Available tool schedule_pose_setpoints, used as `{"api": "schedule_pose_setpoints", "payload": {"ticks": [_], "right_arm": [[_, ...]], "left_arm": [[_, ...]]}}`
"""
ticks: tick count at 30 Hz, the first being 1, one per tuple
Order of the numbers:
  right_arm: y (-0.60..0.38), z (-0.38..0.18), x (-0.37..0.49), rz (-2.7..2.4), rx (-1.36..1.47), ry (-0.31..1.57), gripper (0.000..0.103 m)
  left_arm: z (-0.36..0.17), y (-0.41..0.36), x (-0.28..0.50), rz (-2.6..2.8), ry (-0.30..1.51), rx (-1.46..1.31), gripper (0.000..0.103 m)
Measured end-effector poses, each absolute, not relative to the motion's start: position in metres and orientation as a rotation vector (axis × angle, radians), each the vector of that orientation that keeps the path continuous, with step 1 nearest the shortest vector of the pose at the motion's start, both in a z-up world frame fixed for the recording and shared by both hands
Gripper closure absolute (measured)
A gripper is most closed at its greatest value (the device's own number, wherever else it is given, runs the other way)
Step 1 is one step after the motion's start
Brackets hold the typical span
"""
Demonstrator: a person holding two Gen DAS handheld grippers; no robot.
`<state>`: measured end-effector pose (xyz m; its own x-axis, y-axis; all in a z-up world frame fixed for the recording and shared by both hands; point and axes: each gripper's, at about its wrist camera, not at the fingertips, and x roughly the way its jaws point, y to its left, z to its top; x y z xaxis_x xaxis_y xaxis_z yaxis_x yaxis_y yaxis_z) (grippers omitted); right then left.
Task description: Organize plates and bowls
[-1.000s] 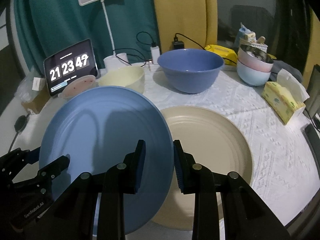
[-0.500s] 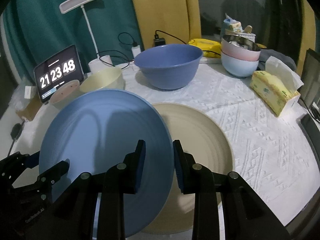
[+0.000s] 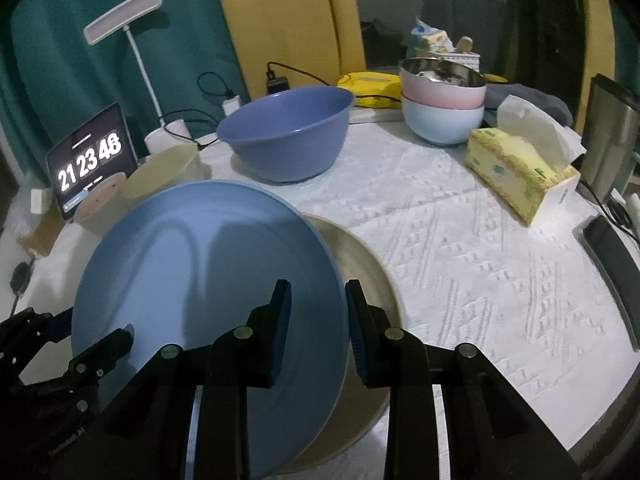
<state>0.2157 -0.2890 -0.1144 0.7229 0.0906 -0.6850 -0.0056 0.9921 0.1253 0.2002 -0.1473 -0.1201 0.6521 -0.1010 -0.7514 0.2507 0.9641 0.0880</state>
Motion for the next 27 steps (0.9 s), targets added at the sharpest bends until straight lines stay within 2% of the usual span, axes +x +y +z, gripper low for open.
{"api": "schedule_pose_setpoints", "payload": {"ticks": [17, 27], "right_arm": [[-0.312, -0.123, 0.22, -0.015, 0.133, 0.766, 0.073], [-0.322, -0.125, 0.223, -0.036, 0.149, 0.781, 0.07]], "left_arm": [[-0.135, -0.171, 0.218, -0.191, 0.876, 0.208, 0.054], [-0.131, -0.147, 0.224, -0.169, 0.88, 0.092, 0.051]]}}
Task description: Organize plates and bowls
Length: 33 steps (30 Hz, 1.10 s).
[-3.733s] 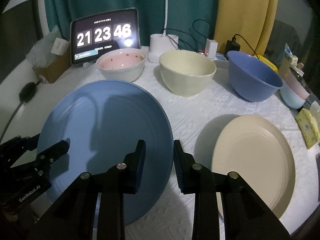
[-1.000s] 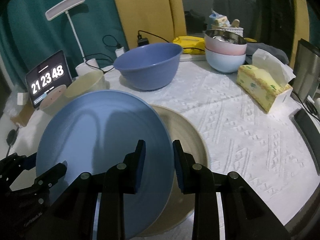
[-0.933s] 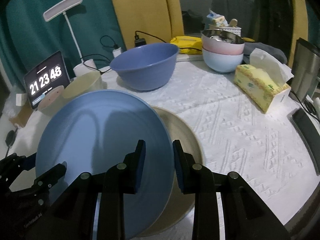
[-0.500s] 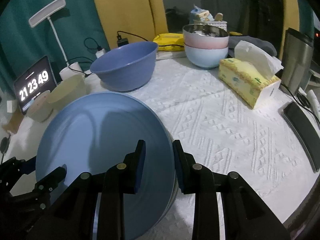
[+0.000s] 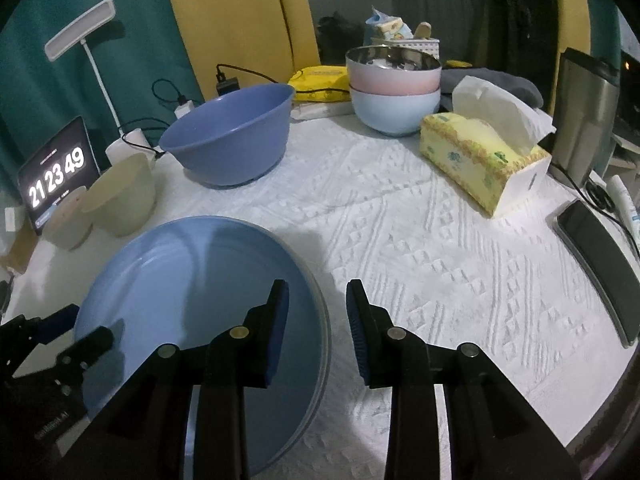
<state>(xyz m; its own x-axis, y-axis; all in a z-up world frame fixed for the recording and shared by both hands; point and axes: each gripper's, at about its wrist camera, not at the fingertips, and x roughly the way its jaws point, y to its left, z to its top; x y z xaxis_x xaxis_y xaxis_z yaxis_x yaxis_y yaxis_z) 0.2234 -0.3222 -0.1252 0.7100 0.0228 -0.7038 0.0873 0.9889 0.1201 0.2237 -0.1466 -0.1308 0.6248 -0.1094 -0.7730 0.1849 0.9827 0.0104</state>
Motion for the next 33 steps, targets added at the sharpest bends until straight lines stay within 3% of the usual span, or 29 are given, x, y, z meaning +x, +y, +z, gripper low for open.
{"api": "schedule_pose_setpoints", "payload": {"ticks": [3, 33], "right_arm": [[-0.323, -0.127, 0.224, -0.031, 0.159, 0.793, 0.066], [-0.32, -0.145, 0.23, 0.023, 0.285, 0.833, 0.061]], "left_arm": [[-0.135, -0.143, 0.226, -0.171, 0.898, 0.062, 0.05], [-0.155, -0.145, 0.237, -0.321, 0.957, -0.059, 0.05]]}}
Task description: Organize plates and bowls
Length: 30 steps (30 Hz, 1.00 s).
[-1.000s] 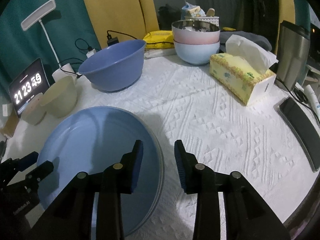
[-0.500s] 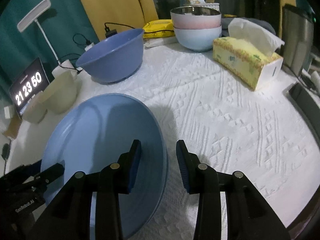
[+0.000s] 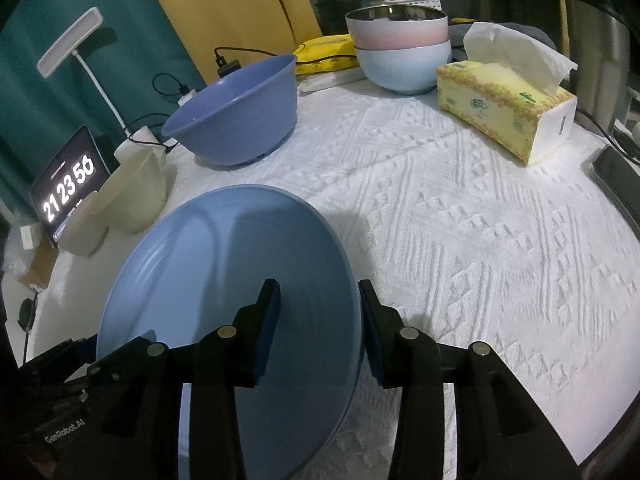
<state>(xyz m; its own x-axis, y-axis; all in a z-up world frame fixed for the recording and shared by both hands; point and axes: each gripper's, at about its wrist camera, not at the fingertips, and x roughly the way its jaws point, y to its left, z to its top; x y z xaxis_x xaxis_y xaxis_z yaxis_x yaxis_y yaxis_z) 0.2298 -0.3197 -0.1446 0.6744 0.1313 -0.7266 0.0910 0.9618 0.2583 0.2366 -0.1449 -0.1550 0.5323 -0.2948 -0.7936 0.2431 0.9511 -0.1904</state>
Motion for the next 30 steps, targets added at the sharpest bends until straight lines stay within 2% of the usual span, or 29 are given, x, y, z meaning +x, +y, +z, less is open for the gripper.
{"api": "schedule_pose_setpoints", "payload": {"ticks": [30], "right_arm": [[-0.252, -0.126, 0.225, 0.062, 0.194, 0.84, 0.061]], "left_arm": [[-0.145, -0.076, 0.215, -0.255, 0.894, -0.138, 0.05]]}}
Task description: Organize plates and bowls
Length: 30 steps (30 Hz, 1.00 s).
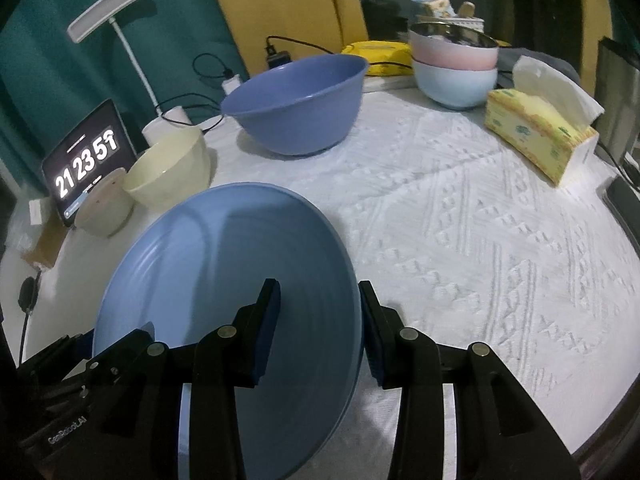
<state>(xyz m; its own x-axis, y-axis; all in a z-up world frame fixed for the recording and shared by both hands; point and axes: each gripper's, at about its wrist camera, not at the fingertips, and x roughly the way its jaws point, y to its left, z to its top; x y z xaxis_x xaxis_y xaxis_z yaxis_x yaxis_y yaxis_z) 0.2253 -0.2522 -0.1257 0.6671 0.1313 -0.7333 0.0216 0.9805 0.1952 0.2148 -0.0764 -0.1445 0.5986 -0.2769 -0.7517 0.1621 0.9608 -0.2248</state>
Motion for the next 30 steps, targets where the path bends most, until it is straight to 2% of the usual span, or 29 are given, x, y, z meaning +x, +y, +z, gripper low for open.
{"api": "schedule_pose_setpoints", "payload": {"ticks": [30], "right_arm": [[-0.126, -0.124, 0.242, 0.222, 0.067, 0.884, 0.062]], "left_arm": [[-0.151, 0.043, 0.207, -0.074, 0.877, -0.232, 0.05]]}}
